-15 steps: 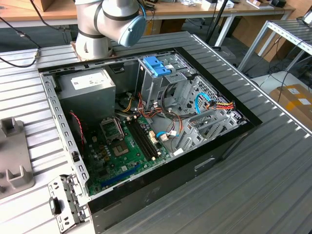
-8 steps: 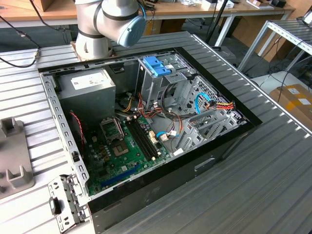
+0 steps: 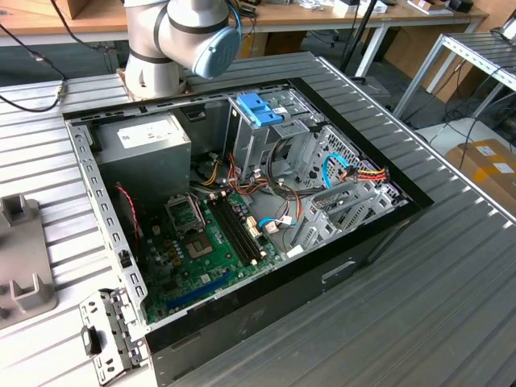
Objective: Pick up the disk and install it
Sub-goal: 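Pick up the disk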
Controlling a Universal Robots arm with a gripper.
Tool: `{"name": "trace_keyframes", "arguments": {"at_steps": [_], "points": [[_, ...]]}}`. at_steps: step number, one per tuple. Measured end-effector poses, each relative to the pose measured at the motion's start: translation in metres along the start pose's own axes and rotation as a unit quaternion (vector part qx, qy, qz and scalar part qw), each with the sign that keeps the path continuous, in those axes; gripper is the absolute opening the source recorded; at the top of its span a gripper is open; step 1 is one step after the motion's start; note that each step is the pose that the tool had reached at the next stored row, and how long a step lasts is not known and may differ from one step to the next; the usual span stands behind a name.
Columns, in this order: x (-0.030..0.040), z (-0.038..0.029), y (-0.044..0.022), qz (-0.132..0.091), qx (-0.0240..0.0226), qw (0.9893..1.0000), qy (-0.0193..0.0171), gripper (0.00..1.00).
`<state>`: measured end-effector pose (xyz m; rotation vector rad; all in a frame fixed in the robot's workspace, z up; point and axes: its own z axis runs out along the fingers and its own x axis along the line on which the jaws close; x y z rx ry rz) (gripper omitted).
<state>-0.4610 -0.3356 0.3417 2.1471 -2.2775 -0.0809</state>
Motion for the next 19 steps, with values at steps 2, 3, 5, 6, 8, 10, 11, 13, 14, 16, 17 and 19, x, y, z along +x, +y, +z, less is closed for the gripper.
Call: {"name": "trace_keyframes", "arguments": {"at_steps": [2,3,5,6,8,10,11,13,14,16,17,19], "points": [[-0.0028,0.0005,0.0010,0.000,0.0000,1.0000,0.0000,0.54],[-0.0044,0.0007,0.0017,0.000,0.0000,1.0000,0.0000,0.54],[-0.0070,0.0014,0.0031,0.000,0.0001,1.0000,0.0000,0.54],[-0.0081,0.0017,0.0039,0.000,0.0001,1.0000,0.0000,0.54],[-0.0125,0.0028,0.0070,0.000,-0.0001,1.0000,0.0001,0.54],[-0.0152,0.0041,0.0086,0.000,0.0000,1.0000,0.0000,0.54],[-0.0159,0.0047,0.0090,0.000,0.0000,1.0000,0.0000,0.54],[-0.0179,0.0070,0.0103,0.000,0.0001,1.0000,0.0000,0.54],[-0.0185,0.0078,0.0108,0.000,0.0000,1.0000,0.0000,0.54],[-0.0196,0.0097,0.0121,0.000,0.0000,1.0000,0.0000,0.54],[-0.0200,0.0107,0.0129,0.000,0.0000,1.0000,0.0000,0.54],[-0.0206,0.0125,0.0142,-0.001,-0.0001,1.0000,0.0001,0.54]]}}
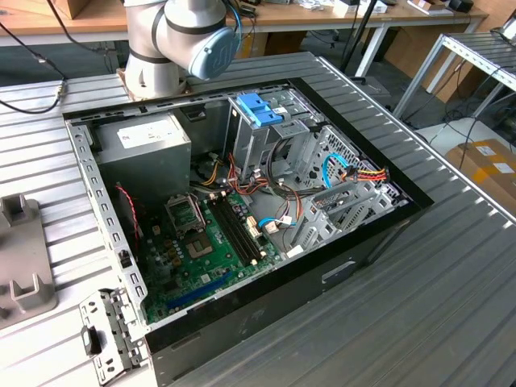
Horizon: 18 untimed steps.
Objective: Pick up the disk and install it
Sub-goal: 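Pick up the disk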
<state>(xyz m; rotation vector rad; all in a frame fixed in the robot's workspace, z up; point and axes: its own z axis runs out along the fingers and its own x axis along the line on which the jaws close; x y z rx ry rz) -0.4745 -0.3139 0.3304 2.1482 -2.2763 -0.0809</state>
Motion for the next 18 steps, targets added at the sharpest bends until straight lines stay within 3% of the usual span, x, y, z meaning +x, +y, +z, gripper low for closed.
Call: {"name": "trace_keyframes", "arguments": {"at_steps": [9,14,15,16,17,18], "points": [[-0.0034,0.0094,0.0017,-0.020,-0.0004,0.9998,0.0009,0.54],[-0.0032,0.0198,0.0038,-0.025,-0.0006,0.9997,0.0011,0.54],[-0.0028,0.0337,0.0035,-0.033,-0.0009,0.9995,0.0015,0.54],[-0.0026,0.0395,0.0035,-0.033,-0.0010,0.9995,0.0016,0.54],[-0.0026,0.0403,0.0035,-0.033,-0.0009,0.9995,0.0015,0.38],[-0.0026,0.0406,0.0034,-0.033,-0.0009,0.9995,0.0015,0.38]]}}
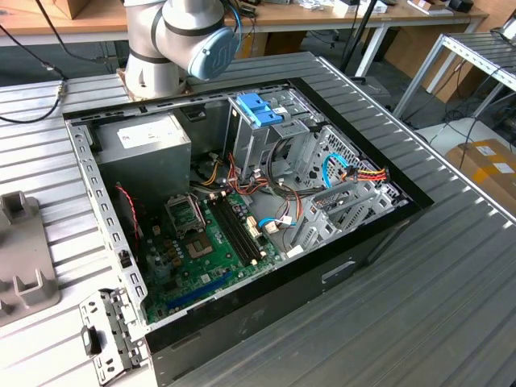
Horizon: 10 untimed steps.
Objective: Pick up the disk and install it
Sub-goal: 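Pick up the disk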
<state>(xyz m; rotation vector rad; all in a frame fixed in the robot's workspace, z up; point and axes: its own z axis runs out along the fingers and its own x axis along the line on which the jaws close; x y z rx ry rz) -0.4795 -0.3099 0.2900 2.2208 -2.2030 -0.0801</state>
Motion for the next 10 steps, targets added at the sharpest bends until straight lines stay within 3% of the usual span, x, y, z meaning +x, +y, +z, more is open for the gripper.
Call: {"name": "trace_keyframes", "arguments": {"at_steps": [10], "points": [[0.0000,0.0000,0.0000,0.000,0.0002,1.0000,-0.0001,0.38]]}}
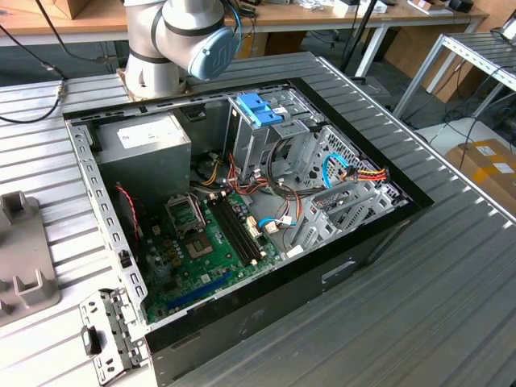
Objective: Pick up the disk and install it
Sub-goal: 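Pick up the disk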
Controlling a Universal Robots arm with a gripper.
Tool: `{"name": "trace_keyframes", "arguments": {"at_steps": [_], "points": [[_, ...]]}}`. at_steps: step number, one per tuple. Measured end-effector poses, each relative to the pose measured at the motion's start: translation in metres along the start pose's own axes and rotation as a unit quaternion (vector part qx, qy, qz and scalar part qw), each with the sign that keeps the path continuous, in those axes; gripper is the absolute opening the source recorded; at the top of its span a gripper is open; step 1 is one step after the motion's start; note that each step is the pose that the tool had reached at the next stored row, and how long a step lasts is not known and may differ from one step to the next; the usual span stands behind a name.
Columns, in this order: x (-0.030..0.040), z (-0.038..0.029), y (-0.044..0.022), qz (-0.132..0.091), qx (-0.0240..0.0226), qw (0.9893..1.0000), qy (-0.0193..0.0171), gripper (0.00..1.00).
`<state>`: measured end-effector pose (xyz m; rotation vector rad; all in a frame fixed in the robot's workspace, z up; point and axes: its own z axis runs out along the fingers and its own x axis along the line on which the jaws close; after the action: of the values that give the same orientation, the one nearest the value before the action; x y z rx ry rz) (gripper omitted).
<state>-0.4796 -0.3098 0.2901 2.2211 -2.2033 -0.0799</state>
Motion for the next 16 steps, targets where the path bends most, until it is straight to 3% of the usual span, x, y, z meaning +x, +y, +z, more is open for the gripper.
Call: {"name": "trace_keyframes", "arguments": {"at_steps": [6,13,16], "points": [[-0.0002,-0.0085,0.0004,0.000,-0.0001,1.0000,-0.0008,0.38],[-0.0014,-0.0087,0.0004,0.000,-0.0001,1.0000,-0.0029,0.37],[-0.0027,-0.0090,0.0004,0.000,-0.0001,1.0000,-0.0057,0.37]]}}
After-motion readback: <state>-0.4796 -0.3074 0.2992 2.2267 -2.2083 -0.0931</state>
